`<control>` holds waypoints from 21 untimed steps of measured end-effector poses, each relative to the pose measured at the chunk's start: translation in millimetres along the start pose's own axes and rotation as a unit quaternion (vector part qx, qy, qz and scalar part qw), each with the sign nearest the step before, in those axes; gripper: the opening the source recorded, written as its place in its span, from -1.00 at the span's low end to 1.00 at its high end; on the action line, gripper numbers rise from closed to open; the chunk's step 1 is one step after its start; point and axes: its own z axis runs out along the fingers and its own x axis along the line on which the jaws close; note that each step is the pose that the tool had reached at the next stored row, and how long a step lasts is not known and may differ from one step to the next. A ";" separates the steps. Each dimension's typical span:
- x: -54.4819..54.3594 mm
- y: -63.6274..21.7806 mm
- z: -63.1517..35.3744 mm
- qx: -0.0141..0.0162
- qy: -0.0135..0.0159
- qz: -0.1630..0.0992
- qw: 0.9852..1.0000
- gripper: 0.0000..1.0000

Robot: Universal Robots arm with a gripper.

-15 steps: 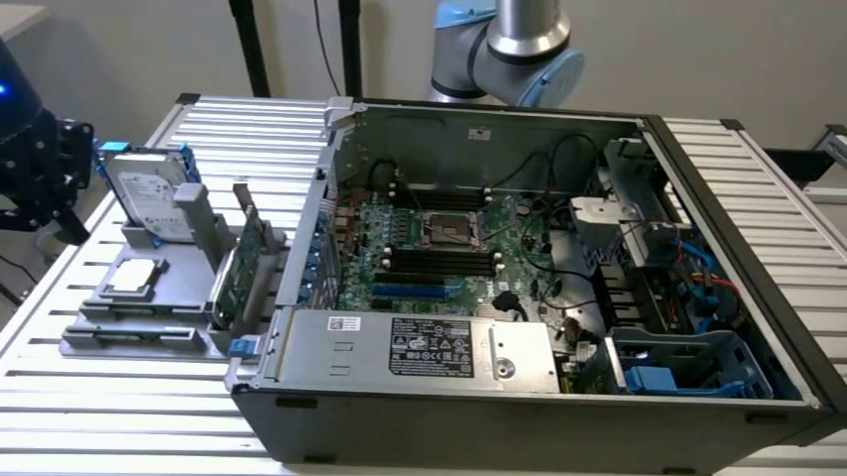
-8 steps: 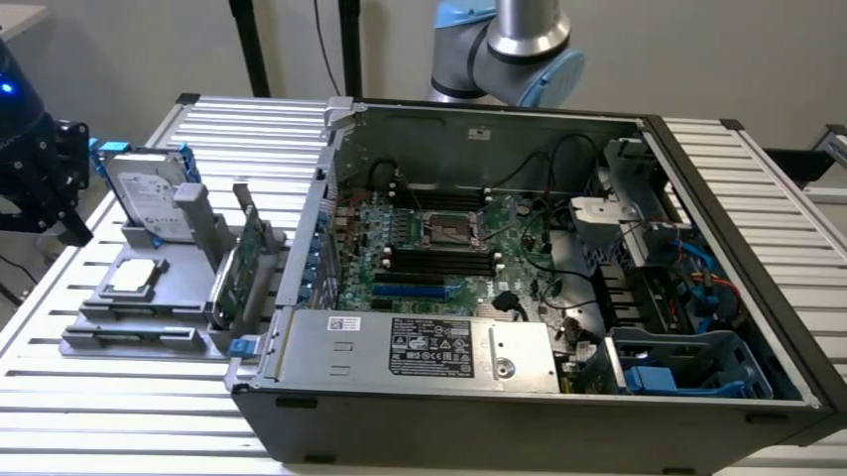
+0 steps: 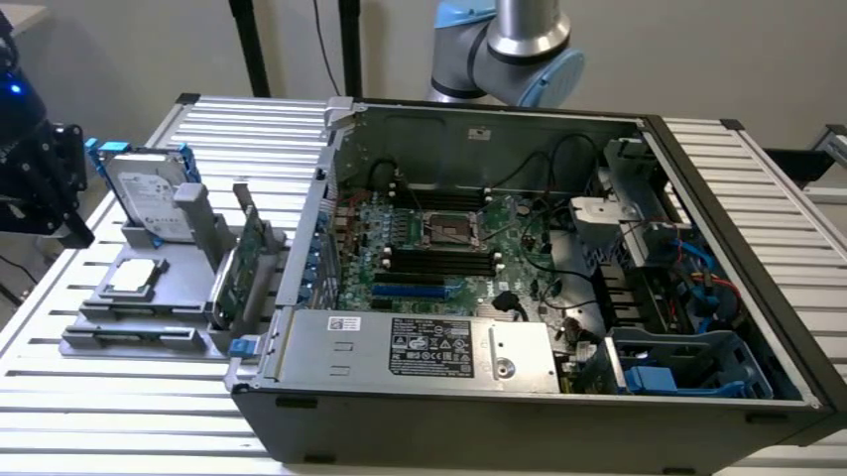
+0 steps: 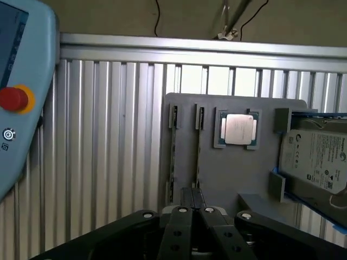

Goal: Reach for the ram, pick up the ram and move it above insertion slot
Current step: 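Pick up the ram and move it above insertion slot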

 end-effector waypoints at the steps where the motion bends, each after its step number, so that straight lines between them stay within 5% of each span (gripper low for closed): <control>1: 0.0 0.0 0.2 0.000 0.000 -0.009 1.000 -0.79; 8: 2.9 0.3 0.4 0.000 0.000 -0.018 1.000 -0.76; 11: 4.6 0.3 0.8 0.000 0.000 -0.018 1.000 -0.40; 14: 7.6 0.5 3.9 0.000 -0.001 -0.019 1.000 -0.27; 21: 17.6 1.0 16.8 0.000 -0.001 -0.016 1.000 -0.27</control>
